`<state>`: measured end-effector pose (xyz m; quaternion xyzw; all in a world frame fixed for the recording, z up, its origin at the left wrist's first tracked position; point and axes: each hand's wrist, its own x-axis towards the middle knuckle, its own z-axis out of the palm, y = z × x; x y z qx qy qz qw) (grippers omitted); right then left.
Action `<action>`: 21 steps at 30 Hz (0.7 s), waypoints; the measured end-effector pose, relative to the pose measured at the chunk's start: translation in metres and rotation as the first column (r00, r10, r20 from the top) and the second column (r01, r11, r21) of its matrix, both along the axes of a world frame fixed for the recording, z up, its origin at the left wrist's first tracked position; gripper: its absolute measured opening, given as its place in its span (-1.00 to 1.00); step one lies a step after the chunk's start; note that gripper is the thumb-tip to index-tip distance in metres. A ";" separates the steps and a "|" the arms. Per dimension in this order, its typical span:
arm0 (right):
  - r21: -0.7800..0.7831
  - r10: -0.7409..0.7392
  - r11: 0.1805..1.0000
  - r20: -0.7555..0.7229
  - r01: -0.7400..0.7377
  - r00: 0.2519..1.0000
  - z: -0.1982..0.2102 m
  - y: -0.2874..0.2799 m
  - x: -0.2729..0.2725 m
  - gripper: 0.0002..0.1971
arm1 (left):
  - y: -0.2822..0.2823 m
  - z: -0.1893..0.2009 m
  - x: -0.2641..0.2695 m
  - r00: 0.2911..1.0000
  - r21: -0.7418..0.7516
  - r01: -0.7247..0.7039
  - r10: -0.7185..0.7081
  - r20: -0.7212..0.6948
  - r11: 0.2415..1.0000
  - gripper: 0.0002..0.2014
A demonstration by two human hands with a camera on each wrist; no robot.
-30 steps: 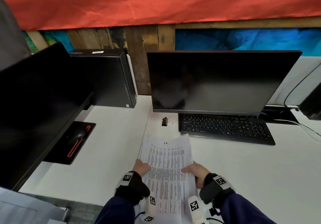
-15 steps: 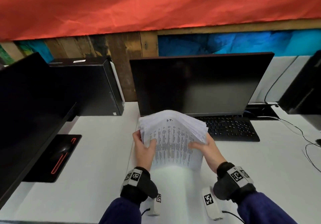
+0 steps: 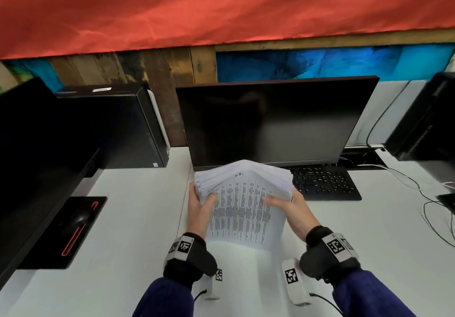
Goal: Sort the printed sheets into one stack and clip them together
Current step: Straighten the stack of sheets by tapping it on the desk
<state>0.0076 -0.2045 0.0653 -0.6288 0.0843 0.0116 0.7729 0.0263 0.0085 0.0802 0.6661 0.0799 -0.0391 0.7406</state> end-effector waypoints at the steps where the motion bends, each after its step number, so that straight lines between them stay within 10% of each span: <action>1: -0.007 -0.025 1.000 0.013 0.025 1.000 0.000 0.004 0.001 -0.49 | -0.004 -0.001 0.000 1.000 -0.014 -0.013 0.013 0.010 1.000 -0.55; 8: -0.074 -0.093 0.992 0.126 0.103 0.988 0.010 0.008 -0.002 -0.60 | -0.011 -0.009 -0.004 0.992 -0.055 -0.117 0.120 0.045 0.992 -0.49; 13: -0.105 0.006 0.995 0.032 -0.003 0.999 0.002 -0.009 -0.009 -0.33 | 0.007 -0.024 0.005 0.998 0.023 0.060 -0.060 0.004 0.998 -0.60; 21: 0.038 -0.150 0.988 0.074 0.148 0.986 0.002 0.007 -0.007 -0.63 | -0.015 -0.027 0.001 0.998 -0.010 -0.052 0.053 0.043 0.999 -0.68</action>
